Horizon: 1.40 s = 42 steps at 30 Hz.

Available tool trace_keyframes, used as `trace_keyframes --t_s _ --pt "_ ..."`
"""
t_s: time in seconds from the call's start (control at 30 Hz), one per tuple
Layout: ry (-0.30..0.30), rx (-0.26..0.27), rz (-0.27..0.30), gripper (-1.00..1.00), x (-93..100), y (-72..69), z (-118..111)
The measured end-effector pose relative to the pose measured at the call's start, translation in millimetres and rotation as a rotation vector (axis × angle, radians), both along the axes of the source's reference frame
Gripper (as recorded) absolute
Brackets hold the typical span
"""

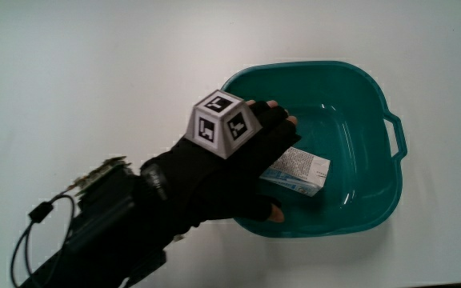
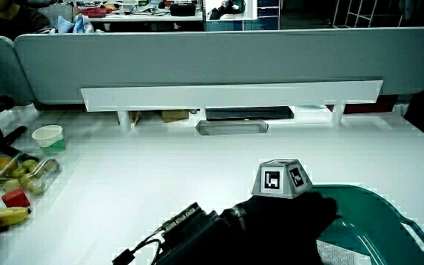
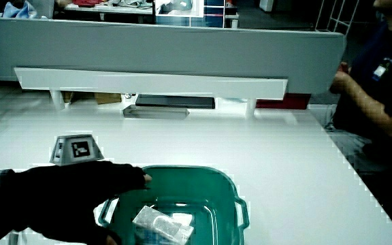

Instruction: Pick milk from plate

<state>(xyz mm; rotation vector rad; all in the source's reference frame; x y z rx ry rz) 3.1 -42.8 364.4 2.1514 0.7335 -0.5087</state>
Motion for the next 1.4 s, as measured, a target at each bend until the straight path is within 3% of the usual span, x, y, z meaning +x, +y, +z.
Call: trace_keyframes --t_s 0.27,0.83,1.03,1.17,1.4 --pt "-0.054 -0.022 0.015 0.0 15.9 0.9 19" --pt "-0.105 -0.044 0.007 0.0 20.2 -2.8 34" --pt "-0.104 -0.029 0.014 0.0 20.0 -2.5 34" --pt "-0.069 0.024 0.016 0.12 20.0 -1.9 31" --pt "-0.068 0.04 0.01 0.32 19.7 -1.5 35"
